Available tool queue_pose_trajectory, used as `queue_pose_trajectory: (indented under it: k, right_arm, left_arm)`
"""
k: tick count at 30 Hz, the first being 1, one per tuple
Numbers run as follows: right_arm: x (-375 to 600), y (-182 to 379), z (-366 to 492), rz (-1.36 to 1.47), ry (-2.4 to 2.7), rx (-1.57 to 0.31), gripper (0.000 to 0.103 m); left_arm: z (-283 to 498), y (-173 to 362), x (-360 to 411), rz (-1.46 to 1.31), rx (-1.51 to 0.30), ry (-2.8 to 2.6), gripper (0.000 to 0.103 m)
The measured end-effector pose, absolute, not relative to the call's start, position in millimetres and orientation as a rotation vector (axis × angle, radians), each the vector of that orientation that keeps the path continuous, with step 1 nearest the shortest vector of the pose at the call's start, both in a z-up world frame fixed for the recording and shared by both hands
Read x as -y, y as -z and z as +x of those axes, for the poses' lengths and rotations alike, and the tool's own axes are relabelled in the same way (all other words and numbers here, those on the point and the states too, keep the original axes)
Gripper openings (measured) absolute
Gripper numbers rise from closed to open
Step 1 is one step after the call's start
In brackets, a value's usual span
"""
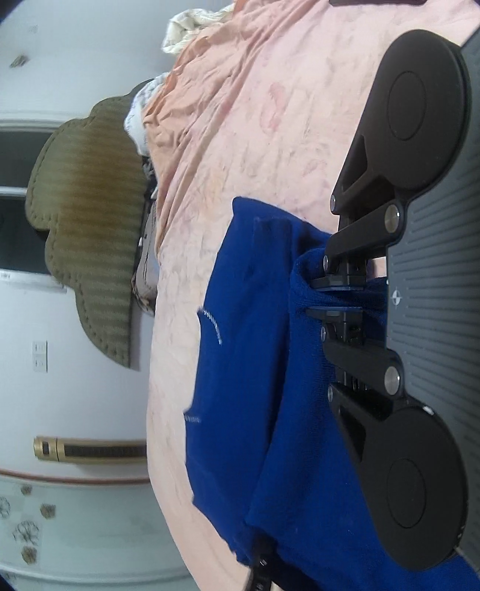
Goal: Fold small clothes
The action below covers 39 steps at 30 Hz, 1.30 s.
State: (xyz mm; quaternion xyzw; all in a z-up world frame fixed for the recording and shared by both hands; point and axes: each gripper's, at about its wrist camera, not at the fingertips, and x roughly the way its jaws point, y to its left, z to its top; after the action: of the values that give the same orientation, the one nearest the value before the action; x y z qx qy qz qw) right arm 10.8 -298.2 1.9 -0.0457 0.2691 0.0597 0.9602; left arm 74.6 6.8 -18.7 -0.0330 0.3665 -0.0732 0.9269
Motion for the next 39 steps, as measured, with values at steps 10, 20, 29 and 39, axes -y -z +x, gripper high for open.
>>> queue_pose_trajectory:
  k: [10, 20, 29, 39]
  right_arm:
    - [331, 8, -28, 0.102, -0.101, -0.608, 0.048]
    - [362, 26, -92, 0.317, -0.222, -0.708, 0.066]
    - [350, 18, -124, 0.292, -0.251, -0.728, 0.072]
    - [328, 16, -139, 0.209, -0.27, -0.73, 0.047]
  left_arm:
    - [31, 13, -36, -0.096, -0.751, 0.103, 0.063]
    - [-37, 27, -53, -0.129, -0.785, 0.146, 0.065]
    - [-83, 31, -35, -0.014, -0.787, 0.173, 0.08]
    - [-87, 32, -23, -0.004, -0.782, 0.121, 0.083]
